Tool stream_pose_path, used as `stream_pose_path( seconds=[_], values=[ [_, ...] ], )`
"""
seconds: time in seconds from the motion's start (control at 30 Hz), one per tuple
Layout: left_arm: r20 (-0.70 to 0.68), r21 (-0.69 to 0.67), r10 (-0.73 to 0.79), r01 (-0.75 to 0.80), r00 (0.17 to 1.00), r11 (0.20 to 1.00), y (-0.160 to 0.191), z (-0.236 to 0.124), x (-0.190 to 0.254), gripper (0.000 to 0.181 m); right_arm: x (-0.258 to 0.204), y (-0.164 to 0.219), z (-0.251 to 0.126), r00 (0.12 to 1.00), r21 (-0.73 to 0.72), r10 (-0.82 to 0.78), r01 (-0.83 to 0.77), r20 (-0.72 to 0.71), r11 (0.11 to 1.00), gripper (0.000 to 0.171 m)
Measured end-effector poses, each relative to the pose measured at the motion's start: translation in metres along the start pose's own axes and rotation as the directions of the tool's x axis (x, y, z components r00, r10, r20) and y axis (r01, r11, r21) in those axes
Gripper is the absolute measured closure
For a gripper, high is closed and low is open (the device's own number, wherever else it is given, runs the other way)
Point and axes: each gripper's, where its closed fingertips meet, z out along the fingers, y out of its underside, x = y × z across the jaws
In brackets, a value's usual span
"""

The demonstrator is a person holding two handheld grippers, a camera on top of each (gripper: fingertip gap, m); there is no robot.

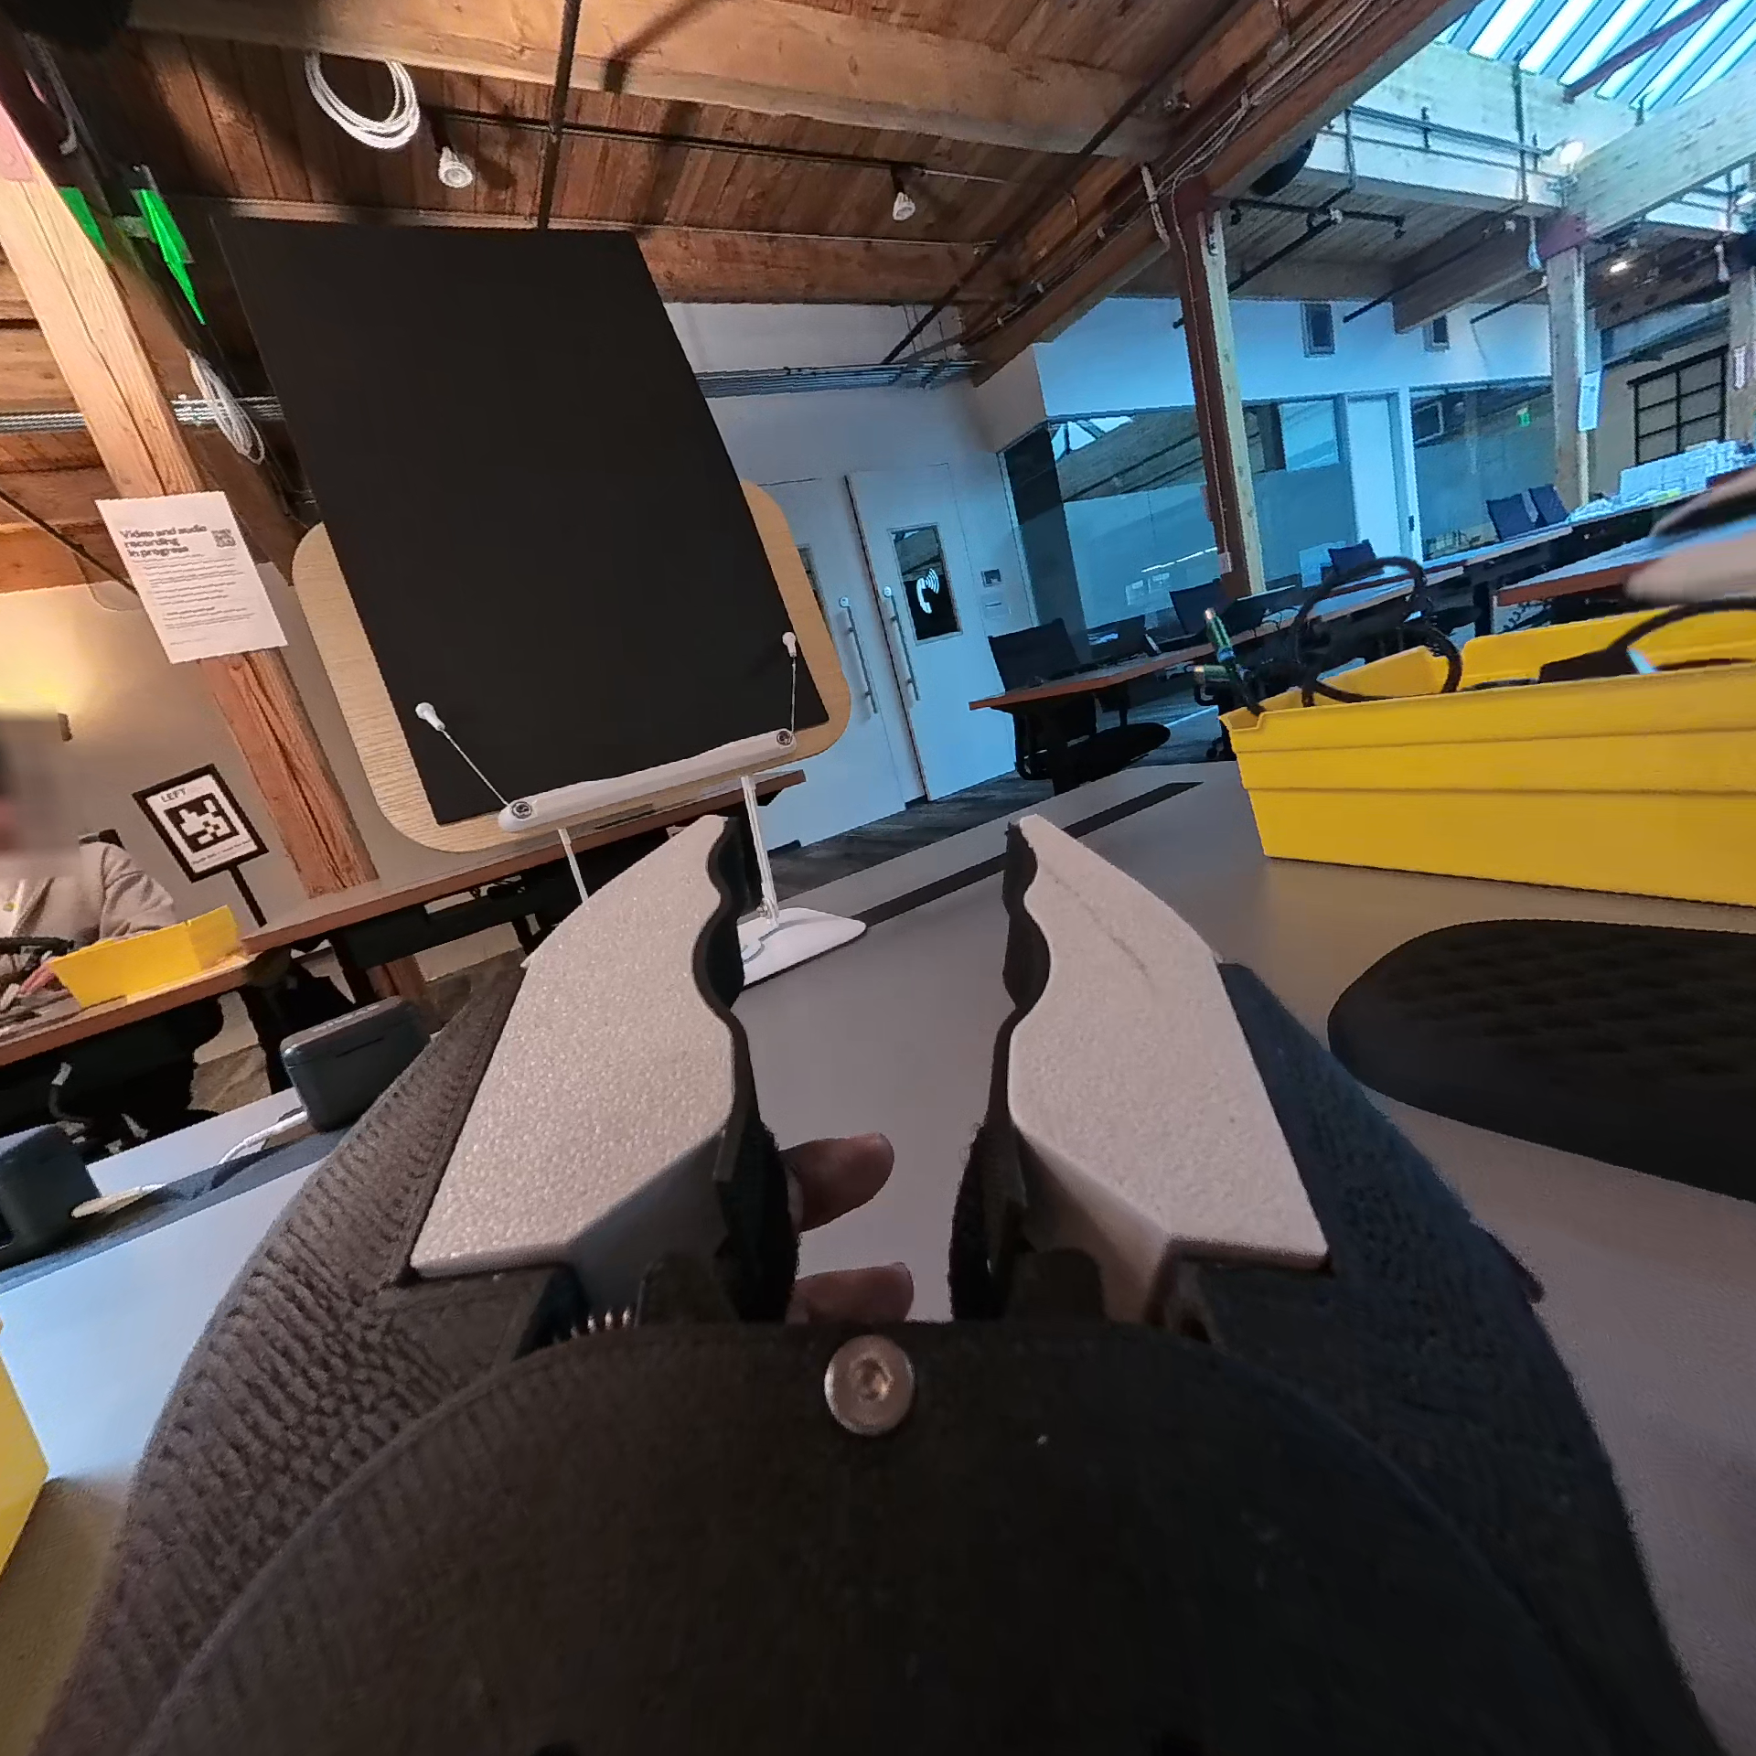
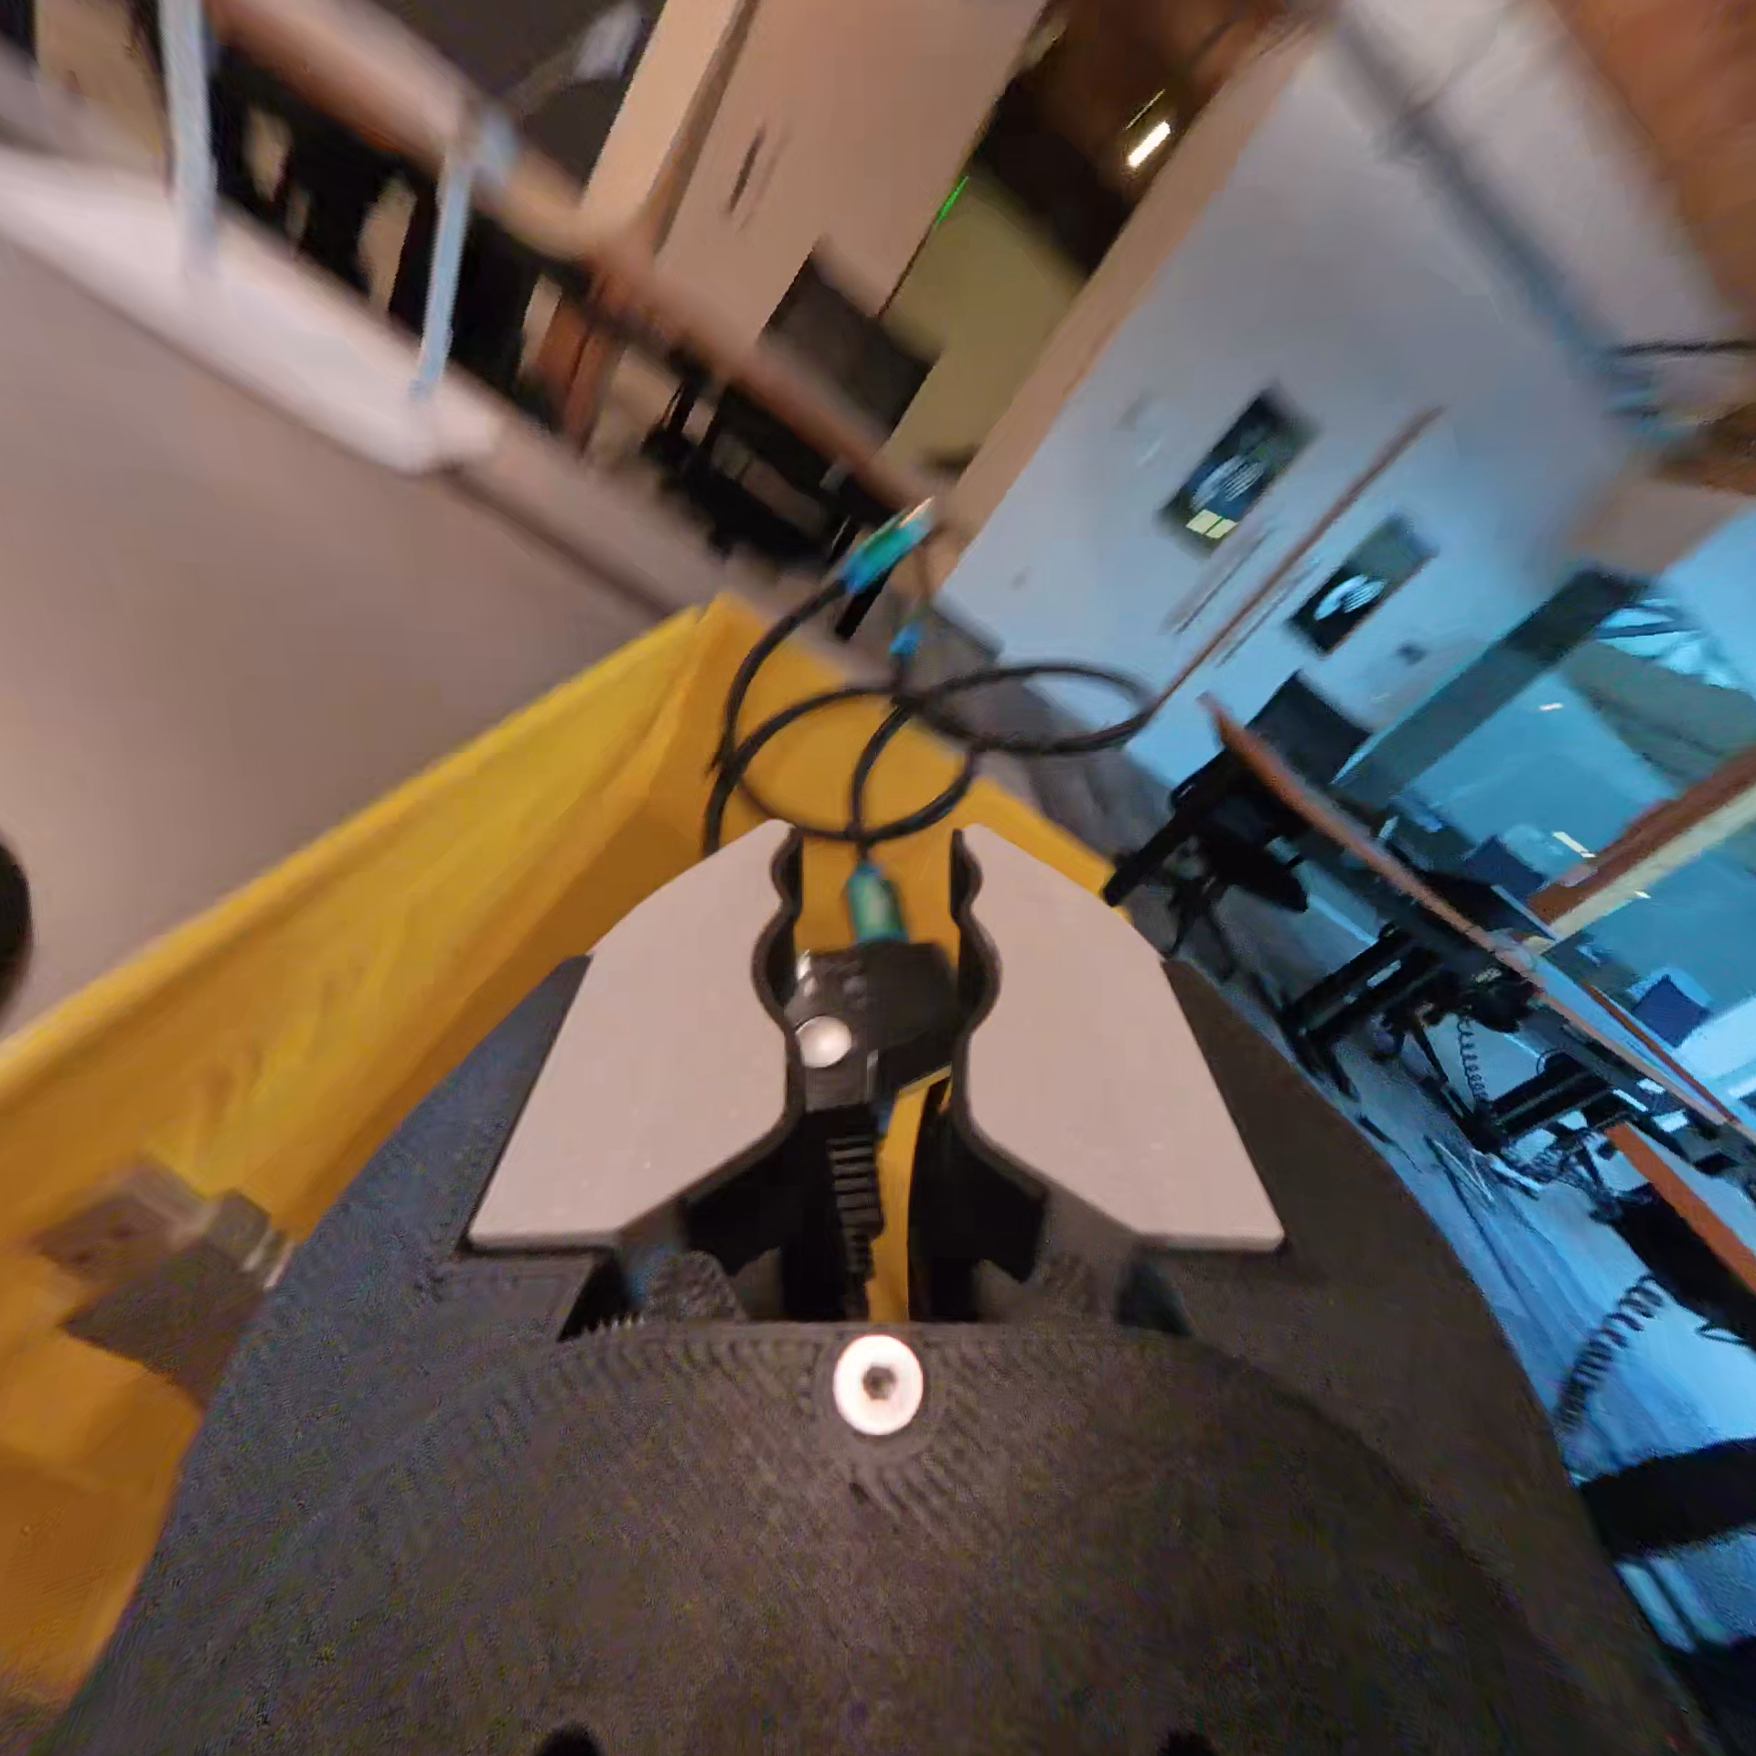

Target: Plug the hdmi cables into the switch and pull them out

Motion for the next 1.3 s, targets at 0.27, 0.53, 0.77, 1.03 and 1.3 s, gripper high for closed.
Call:
stream_pose_path(
  seconds=[0.27, 0.53, 0.77, 1.03, 1.3],
  values=[
    [0.001, -0.005, 0.018, -0.018, 1.0, 1.0, 0.001, 0.002, 0.002, 0.113, 0.03, -0.107, -0.085, 0.965, 0.605, 0.21, -0.075, -0.156, 0.793, 0.067],
    [-0.044, 0.067, -0.006, 0.009, 0.999, 0.998, -0.011, 0.003, 0.009, 0.066, -0.048, -0.183, -0.119, 0.973, 0.874, 0.199, 0.008, -0.12, 0.486, 0.067],
    [-0.003, 0.023, -0.011, 0.011, 1.0, 1.0, -0.004, 0.002, -0.001, 0.085, -0.191, -0.183, -0.053, 0.999, 0.732, 0.048, -0.043, 0.015, 0.68, 0.064],
    [-0.105, 0.007, 0.076, -0.076, 0.992, 0.997, -0.003, 0.001, 0.022, 0.124, -0.262, -0.15, -0.023, 0.933, 0.525, -0.27, 0.11, 0.238, 0.844, 0.118],
    [-0.162, 0.122, -0.036, 0.056, 0.986, 0.991, -0.057, -0.012, 0.018, 0.126, -0.275, -0.144, -0.022, 0.901, 0.514, -0.357, 0.19, 0.248, 0.836, 0.121]
  ],
)
